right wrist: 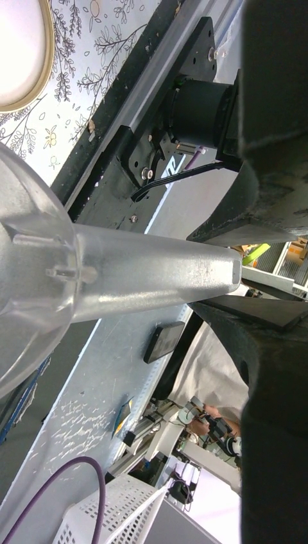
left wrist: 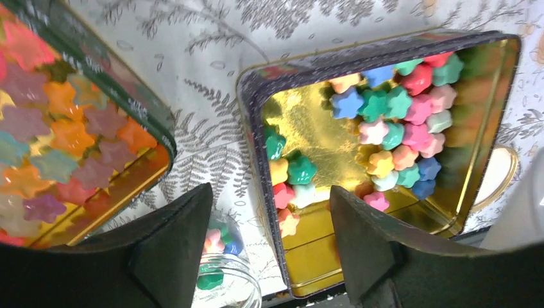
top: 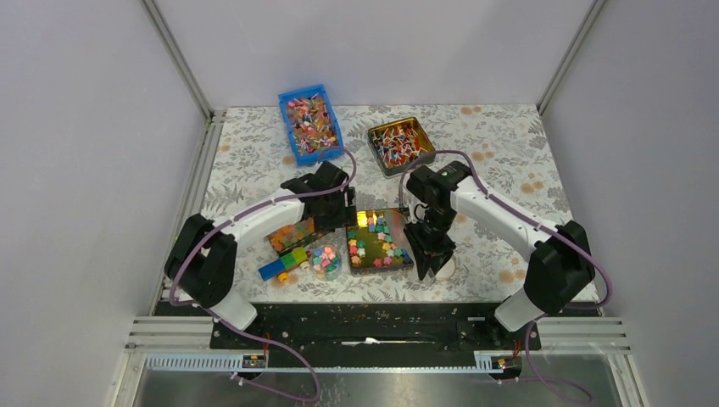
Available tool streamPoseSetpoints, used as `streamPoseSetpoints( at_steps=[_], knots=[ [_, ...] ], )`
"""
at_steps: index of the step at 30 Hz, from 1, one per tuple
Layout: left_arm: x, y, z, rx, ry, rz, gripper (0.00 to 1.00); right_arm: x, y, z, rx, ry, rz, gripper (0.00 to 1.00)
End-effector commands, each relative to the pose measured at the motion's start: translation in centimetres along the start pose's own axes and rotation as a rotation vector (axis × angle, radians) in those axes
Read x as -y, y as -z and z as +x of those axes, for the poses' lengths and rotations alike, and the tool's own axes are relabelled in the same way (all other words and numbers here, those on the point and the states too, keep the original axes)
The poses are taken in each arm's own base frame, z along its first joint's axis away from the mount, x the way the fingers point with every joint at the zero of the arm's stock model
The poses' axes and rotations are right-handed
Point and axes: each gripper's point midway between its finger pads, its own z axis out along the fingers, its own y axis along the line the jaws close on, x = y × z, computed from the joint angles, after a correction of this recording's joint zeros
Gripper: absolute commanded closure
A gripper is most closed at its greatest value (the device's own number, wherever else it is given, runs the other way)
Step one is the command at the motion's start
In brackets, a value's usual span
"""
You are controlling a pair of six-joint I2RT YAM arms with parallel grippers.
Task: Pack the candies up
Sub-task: Adjust the storage box at the center of the board.
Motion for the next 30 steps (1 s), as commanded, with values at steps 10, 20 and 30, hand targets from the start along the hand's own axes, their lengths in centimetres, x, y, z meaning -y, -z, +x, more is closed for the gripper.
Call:
streamPoseSetpoints(
  at_steps=[10,20,30],
  knots=[
    [2.1,-2.1,-5.6,-0.008,-0.606,-0.006,0.30,0.5,0.2,2.4,0.003,-0.016,-0.006,1.00],
    [1.6,-3.8,-3.9,-0.073,-0.579,-0.024,0.74,0.7,-0.1,3.5,-0.032,-0.014,-0.013,1.00],
    [0.6,-0.4,-0.6,-0.049,-0.412,0.010,0.92,0.2,-0.6,3.5,-0.061,-0.007,-0.053,1.00]
  ],
)
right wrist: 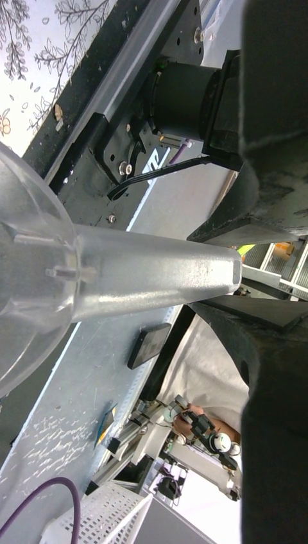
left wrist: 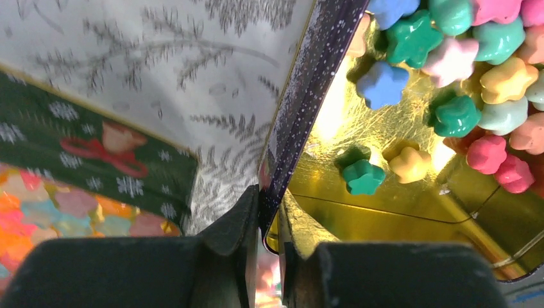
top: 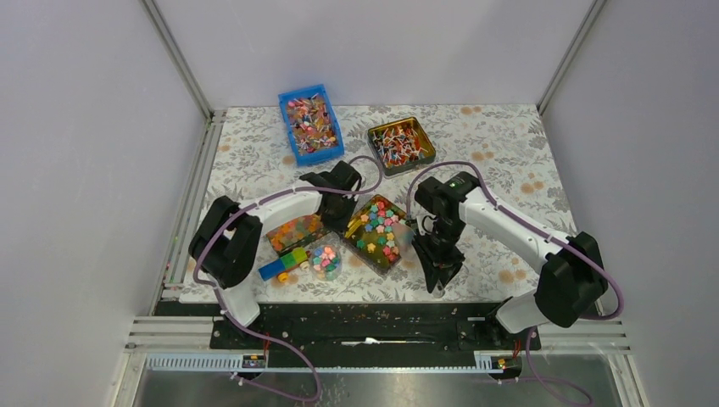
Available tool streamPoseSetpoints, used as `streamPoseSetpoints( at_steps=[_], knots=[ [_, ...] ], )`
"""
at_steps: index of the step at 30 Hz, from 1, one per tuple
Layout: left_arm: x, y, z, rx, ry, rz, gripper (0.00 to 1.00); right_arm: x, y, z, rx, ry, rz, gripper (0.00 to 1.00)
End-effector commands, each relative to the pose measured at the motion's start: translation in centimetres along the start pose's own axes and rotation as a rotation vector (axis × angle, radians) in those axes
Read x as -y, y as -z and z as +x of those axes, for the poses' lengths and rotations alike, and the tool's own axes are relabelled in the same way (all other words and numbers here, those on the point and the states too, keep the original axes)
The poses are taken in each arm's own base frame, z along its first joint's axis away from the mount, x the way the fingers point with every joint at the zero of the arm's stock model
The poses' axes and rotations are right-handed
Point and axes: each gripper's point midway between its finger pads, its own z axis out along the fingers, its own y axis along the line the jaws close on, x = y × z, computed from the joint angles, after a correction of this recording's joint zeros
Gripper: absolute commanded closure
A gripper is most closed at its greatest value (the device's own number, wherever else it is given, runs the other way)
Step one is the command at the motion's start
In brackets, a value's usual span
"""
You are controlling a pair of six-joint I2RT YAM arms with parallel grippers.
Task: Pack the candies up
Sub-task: Adjust the storage box at the center of the board.
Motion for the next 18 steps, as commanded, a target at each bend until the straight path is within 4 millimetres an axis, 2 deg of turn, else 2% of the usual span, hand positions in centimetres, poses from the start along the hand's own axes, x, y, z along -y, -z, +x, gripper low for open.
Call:
streamPoseSetpoints(
  at_steps=[1,7,8,9,10,11,13,15,18],
  knots=[
    [1.4,2.8,-0.6,0.090,0.110,0.050,0.92,-0.8,0.2,0.4,-0.031,0.006,-0.050,1.00],
    [2.0,3.6,1.2,0.103,0.250,0.038,0.90,-1.1,0.4,0.2,-0.088,0.019,-0.054,1.00],
    [2.3,3.7,1.4,0.106,0.268,0.047,0.86,-1.2,0.5,0.1,-0.093,0.020,-0.056,1.00],
    [2.5,3.8,1.6,0.111,0.281,0.057,0.77,-1.3,0.5,0.1,-0.097,0.022,-0.058,1.00],
    [2.7,4.0,1.6,0.118,0.289,0.066,0.62,-1.4,0.5,0.0,-0.098,0.023,-0.059,1.00],
    [2.8,4.2,1.6,0.128,0.289,0.073,0.55,-1.5,0.5,-0.1,-0.102,0.024,-0.059,1.00],
    [2.8,4.6,1.0,0.151,0.262,0.079,0.46,-1.7,0.5,-0.2,-0.116,0.018,-0.062,1.00],
    [2.8,4.7,0.6,0.151,0.196,0.083,0.46,-2.0,0.3,-0.3,-0.117,0.008,-0.065,1.00],
    [2.9,4.3,0.2,0.119,0.141,0.078,0.50,-2.6,0.2,-0.4,-0.115,0.009,-0.078,1.00]
  ],
)
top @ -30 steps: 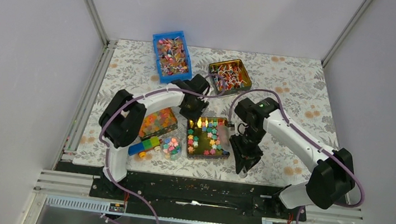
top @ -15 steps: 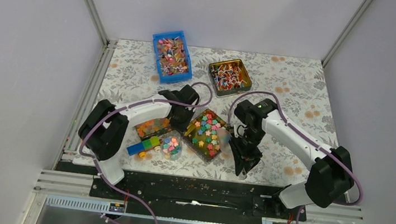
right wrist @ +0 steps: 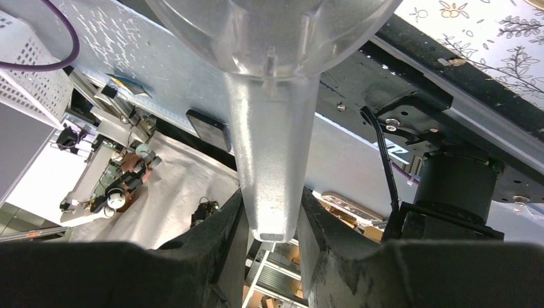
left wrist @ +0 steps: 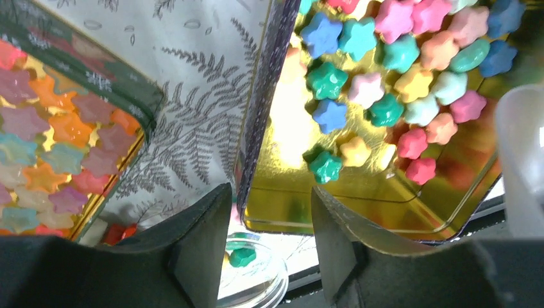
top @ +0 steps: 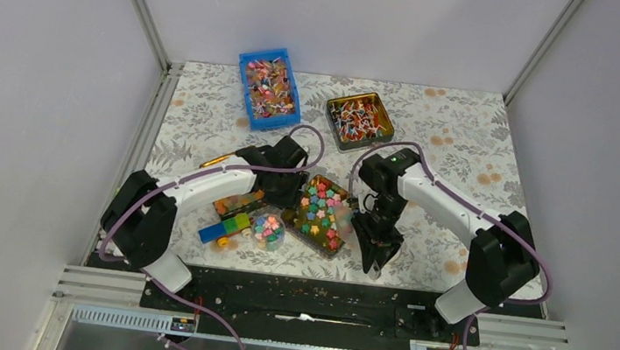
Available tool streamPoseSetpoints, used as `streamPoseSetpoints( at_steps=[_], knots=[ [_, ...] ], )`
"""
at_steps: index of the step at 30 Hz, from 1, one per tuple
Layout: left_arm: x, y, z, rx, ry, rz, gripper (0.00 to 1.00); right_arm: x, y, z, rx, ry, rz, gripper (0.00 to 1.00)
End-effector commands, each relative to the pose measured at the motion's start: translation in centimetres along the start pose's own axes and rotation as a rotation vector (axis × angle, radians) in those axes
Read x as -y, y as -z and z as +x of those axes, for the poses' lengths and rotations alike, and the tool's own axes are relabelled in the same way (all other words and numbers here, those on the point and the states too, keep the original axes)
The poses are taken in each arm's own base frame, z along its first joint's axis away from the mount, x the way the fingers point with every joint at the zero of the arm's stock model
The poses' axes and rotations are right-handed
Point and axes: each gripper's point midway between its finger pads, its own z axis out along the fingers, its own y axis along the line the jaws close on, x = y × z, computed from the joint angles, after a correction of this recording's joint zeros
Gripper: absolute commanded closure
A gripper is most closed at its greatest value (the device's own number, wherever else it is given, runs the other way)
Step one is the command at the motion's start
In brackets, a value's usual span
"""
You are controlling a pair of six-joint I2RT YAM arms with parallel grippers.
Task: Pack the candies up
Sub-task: Adjust the storage box at the center of the board.
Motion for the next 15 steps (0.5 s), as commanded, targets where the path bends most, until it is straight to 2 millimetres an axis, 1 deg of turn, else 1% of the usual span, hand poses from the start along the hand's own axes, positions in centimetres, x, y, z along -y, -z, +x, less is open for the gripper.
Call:
streamPoseSetpoints(
  at_steps=[1,3,4,5,8,11,15],
  knots=[
    [1.5,0.0,-2.2,0.025,-0.078,0.048,0.53,-1.9,0.5,0.3,-0.011,0.012,-0.043,1.00],
    [1.7,-0.4,-1.9,0.005,-0.080,0.062,0.60,-2.4,0.3,0.4,-0.025,0.015,-0.059,1.00],
    [1.9,-0.4,-1.8,0.001,-0.081,0.072,0.66,-2.6,0.3,0.4,-0.032,0.016,-0.065,1.00],
    [2.0,-0.5,-1.6,-0.004,-0.081,0.078,0.70,-2.9,0.3,0.4,-0.037,0.018,-0.068,1.00],
    [1.9,-0.6,-1.3,0.001,-0.086,0.077,0.77,-3.4,0.0,0.5,-0.060,0.024,-0.079,1.00],
    [1.6,-0.8,-0.7,-0.014,-0.096,0.063,0.84,-3.5,-0.4,0.7,-0.096,0.018,-0.071,1.00],
    [1.5,-0.7,-0.4,-0.012,-0.126,0.047,0.87,-3.0,-1.0,1.0,-0.146,0.004,-0.039,1.00]
  ],
)
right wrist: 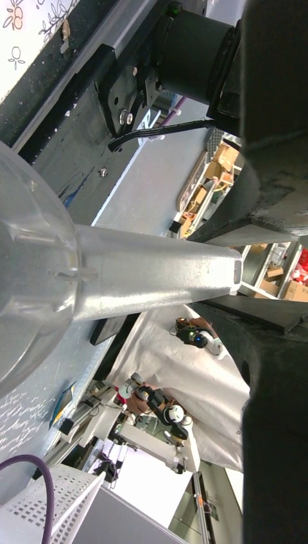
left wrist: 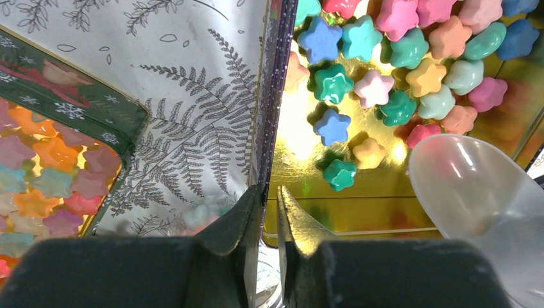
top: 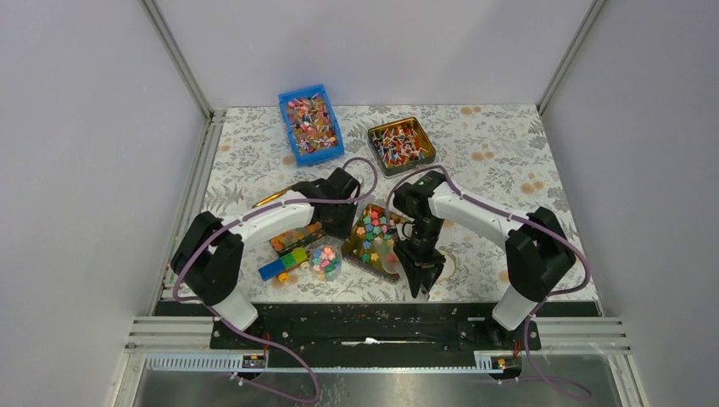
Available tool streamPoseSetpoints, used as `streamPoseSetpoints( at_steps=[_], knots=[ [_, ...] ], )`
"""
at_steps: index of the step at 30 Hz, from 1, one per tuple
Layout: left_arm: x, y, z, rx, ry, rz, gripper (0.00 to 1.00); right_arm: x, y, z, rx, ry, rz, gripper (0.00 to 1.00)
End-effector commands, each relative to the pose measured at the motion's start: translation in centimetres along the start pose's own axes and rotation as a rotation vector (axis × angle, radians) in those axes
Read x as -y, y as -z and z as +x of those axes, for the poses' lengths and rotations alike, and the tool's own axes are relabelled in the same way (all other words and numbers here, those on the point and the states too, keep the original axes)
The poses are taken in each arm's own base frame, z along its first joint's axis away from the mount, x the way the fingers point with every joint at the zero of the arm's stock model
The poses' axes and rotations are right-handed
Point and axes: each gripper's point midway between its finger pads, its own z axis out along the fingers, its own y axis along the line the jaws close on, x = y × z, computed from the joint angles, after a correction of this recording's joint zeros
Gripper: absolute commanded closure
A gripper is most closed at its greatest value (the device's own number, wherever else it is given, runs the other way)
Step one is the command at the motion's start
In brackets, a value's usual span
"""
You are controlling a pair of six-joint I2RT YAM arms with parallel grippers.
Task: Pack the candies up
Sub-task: Adjust the storage box at the center of the board, then adjust the spatula.
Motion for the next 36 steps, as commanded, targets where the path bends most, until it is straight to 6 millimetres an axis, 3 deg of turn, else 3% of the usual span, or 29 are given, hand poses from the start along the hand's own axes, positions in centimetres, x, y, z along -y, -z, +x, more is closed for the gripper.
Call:
streamPoseSetpoints(
  at_steps=[1,8,13,16,20,25,31,36],
  knots=[
    [0.8,0.3,0.2,0.012,-0.052,0.017,0.87,-0.4,0.0,1.0,-0.071,-0.023,0.013,1.00],
    [1.0,0.8,0.8,0.031,-0.089,-0.025,0.85,-0.3,-0.5,1.1,-0.111,-0.029,0.050,1.00],
    [1.4,1.9,0.1,0.074,-0.092,-0.038,0.58,-0.3,-0.7,0.8,-0.114,-0.029,0.071,1.00],
    [1.6,3.4,-0.8,0.130,-0.075,-0.037,0.49,-0.3,-0.7,0.3,-0.084,-0.017,0.086,1.00],
    [3.0,5.7,-1.7,0.191,-0.036,0.038,0.47,-0.8,-0.1,-0.5,-0.003,0.009,0.075,1.00],
    [6.4,6.9,-1.5,0.190,0.044,0.226,0.43,-1.1,0.3,-1.4,0.085,0.038,0.075,1.00],
    [8.8,5.8,-0.5,0.140,0.136,0.372,0.40,-1.4,1.2,-1.9,0.151,0.061,0.082,1.00],
    [8.8,4.6,0.5,0.085,0.144,0.370,0.44,-1.6,2.4,-2.6,0.227,0.078,0.112,1.00]
  ],
)
